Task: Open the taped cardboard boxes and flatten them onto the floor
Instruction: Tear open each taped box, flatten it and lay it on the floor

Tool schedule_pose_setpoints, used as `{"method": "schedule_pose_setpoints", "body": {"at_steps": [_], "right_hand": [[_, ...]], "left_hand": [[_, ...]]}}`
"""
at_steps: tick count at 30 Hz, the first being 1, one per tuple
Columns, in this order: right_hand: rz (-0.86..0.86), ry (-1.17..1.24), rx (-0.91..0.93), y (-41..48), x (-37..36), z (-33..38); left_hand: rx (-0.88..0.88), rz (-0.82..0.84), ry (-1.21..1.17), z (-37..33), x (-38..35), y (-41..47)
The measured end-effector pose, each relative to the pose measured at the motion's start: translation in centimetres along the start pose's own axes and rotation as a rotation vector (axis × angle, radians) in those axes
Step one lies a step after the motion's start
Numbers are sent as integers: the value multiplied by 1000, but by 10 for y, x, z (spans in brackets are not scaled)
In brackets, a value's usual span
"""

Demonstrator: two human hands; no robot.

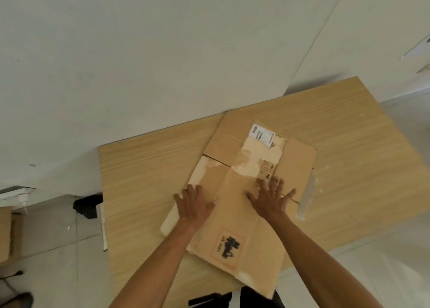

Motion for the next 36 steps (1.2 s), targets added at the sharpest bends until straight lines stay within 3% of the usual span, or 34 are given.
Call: {"method": "schedule_pose_setpoints", "body": {"at_steps": [3, 6, 8, 11, 13, 17, 21, 27, 32, 36], "right_hand": [[27, 139, -54, 2, 3, 11], [-10, 229, 135, -7, -2, 42], [30, 193, 222, -12, -11, 50], [71, 172, 258, -7, -17, 37], [68, 194, 278, -1, -15, 26], [90, 221, 262, 6, -12, 15], [94, 280, 119, 9, -8, -8], [16, 668, -347, 7, -12, -93], [-8, 721, -678, 5, -20, -185], [120, 843, -639, 18, -33, -211]], "left_hand": [[-9, -16, -104, -14, 1, 5], [107, -79, -382, 6, 2, 9], [193, -36, -524, 17, -1, 8], [242, 16, -644, 25, -9, 12], [287, 47, -896, 28, -19, 15], [165, 166, -1128, 5, -29, 16], [82, 212, -1277, -25, -20, 7], [116, 397, -1456, -50, -12, -4], [128, 409, -1475, -57, -5, -5], [92, 183, -1307, -51, 9, 5]]}}
Point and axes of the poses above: each hand's wrist, its own y-axis towards the middle knuckle, its own x-axis out of the back of the hand, z = x × y, the point moved 7 cm from there along y, towards the middle knuckle, and after that the axes turned 7 degrees about -x, right-handed, at the moved point
